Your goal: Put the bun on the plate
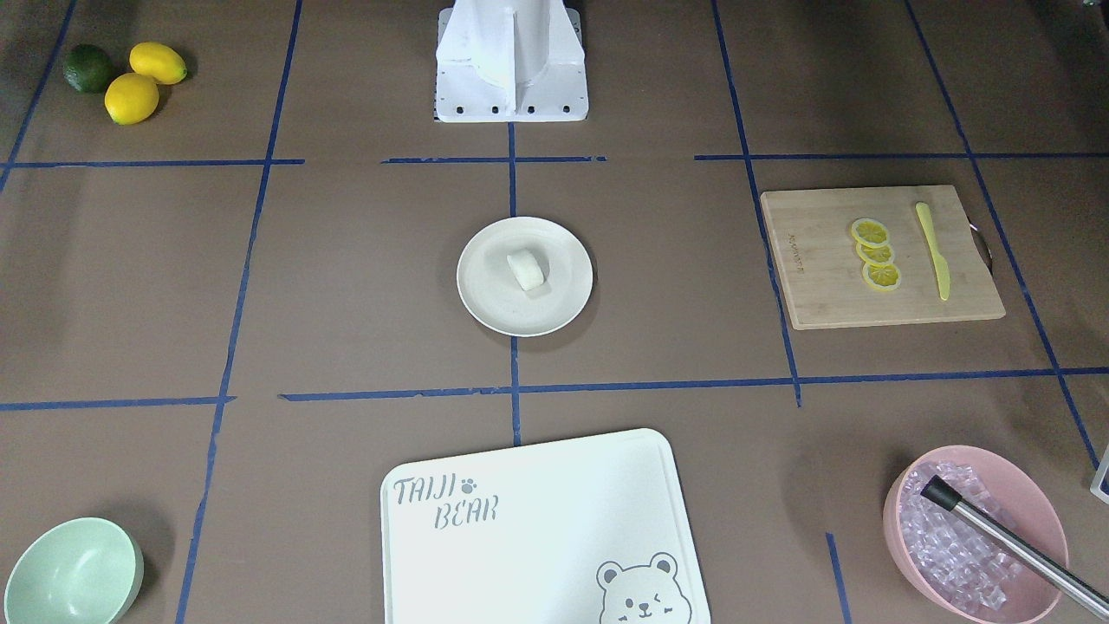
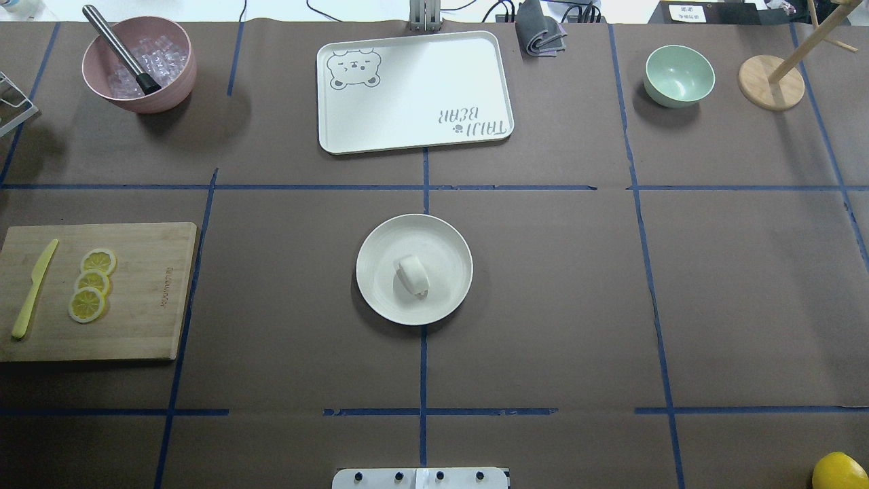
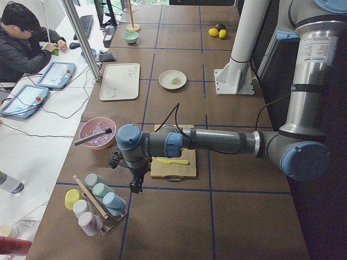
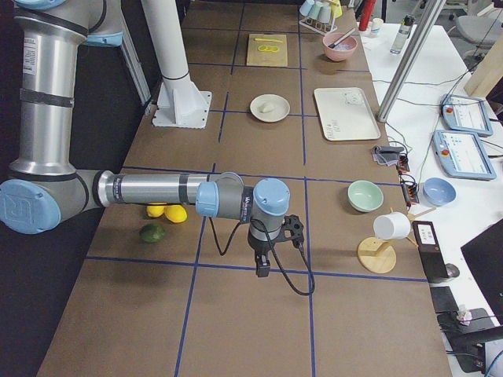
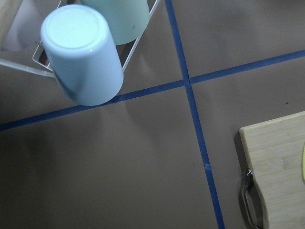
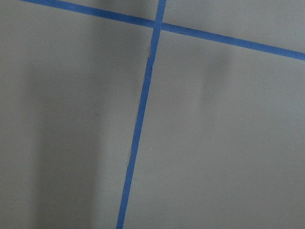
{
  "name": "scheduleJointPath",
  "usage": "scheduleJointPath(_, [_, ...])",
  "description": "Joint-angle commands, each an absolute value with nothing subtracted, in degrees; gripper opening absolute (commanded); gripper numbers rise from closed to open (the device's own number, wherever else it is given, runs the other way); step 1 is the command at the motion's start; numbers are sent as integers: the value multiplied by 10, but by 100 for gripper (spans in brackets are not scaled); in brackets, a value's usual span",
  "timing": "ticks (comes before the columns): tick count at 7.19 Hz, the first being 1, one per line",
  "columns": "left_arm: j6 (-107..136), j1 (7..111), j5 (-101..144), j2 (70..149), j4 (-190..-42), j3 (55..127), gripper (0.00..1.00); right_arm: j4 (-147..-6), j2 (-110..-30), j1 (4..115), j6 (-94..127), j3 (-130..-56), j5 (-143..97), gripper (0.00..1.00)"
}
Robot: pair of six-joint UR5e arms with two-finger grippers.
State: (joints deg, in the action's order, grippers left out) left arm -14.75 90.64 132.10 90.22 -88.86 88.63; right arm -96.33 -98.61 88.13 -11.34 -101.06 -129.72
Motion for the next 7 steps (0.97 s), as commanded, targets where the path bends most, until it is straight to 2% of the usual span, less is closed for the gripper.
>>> scheduleJointPath(1, [-146, 907, 1321, 900, -894, 885, 100, -963, -986, 882, -113, -1010, -1297, 100])
scheduleJointPath(7, [-149, 906, 1321, 878, -893, 889, 100, -962, -988, 881, -113, -1010, -1297, 100])
